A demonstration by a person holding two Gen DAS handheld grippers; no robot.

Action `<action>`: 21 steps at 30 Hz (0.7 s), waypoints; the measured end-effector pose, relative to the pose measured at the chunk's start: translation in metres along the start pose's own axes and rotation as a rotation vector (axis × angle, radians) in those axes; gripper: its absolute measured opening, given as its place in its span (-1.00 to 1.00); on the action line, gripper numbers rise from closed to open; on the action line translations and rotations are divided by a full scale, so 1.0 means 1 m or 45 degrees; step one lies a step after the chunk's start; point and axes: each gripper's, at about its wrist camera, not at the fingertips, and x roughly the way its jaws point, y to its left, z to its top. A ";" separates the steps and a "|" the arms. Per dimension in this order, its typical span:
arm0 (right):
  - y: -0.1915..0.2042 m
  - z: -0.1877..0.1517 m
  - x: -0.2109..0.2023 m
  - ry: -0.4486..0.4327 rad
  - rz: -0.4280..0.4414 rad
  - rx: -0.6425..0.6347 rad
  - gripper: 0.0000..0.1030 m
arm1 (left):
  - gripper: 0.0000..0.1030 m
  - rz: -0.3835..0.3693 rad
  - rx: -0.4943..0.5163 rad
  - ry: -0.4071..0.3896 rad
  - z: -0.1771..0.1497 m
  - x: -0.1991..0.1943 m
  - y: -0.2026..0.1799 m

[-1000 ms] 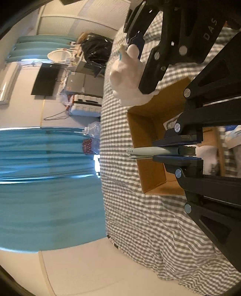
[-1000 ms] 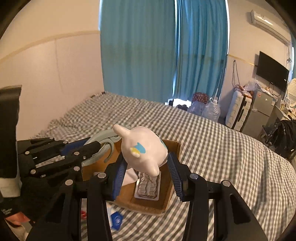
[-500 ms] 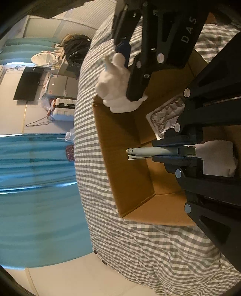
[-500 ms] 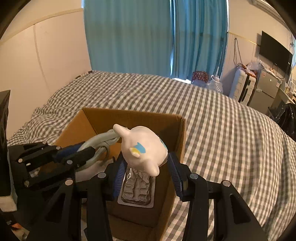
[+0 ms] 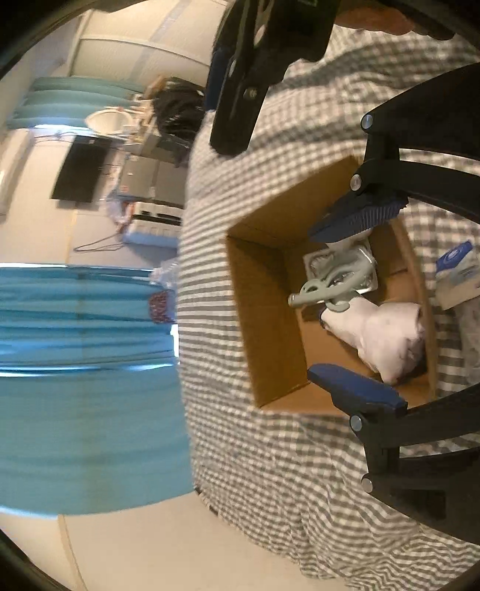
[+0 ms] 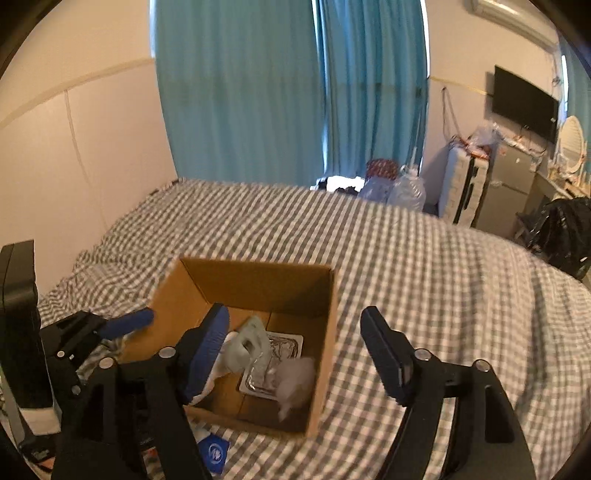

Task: Organize objects
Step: 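Open both tools to release the clip and figure into the box, then move both tools back toward the remaining items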

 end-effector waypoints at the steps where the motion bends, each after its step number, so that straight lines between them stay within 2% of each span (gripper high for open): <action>1: 0.001 0.002 -0.012 -0.017 -0.008 -0.001 0.57 | 0.37 0.026 -0.009 -0.032 0.003 -0.016 0.000; 3: 0.004 0.004 -0.039 -0.052 -0.033 -0.012 0.59 | 0.39 0.043 -0.020 -0.071 0.009 -0.035 0.005; 5: 0.008 0.007 -0.066 -0.079 -0.058 -0.033 0.62 | 0.53 0.036 -0.033 -0.114 0.013 -0.061 0.009; 7: 0.012 0.008 -0.091 -0.107 -0.082 -0.050 0.72 | 0.78 0.043 -0.037 -0.175 0.014 -0.088 0.010; 9: 0.017 0.008 -0.116 -0.140 -0.104 -0.058 0.76 | 0.88 0.065 -0.033 -0.229 0.012 -0.113 0.011; 13: 0.026 0.005 -0.152 -0.173 -0.108 -0.066 0.82 | 1.00 0.114 -0.007 -0.290 0.001 -0.150 0.014; 15: 0.032 -0.002 -0.167 -0.187 -0.115 -0.083 0.87 | 1.00 0.120 -0.008 -0.304 -0.006 -0.163 0.017; 18: 0.046 -0.015 -0.180 -0.199 -0.141 -0.116 0.97 | 1.00 0.123 -0.017 -0.297 -0.023 -0.174 0.025; 21: 0.052 -0.031 -0.185 -0.197 -0.137 -0.130 0.99 | 1.00 0.155 -0.040 -0.283 -0.043 -0.175 0.031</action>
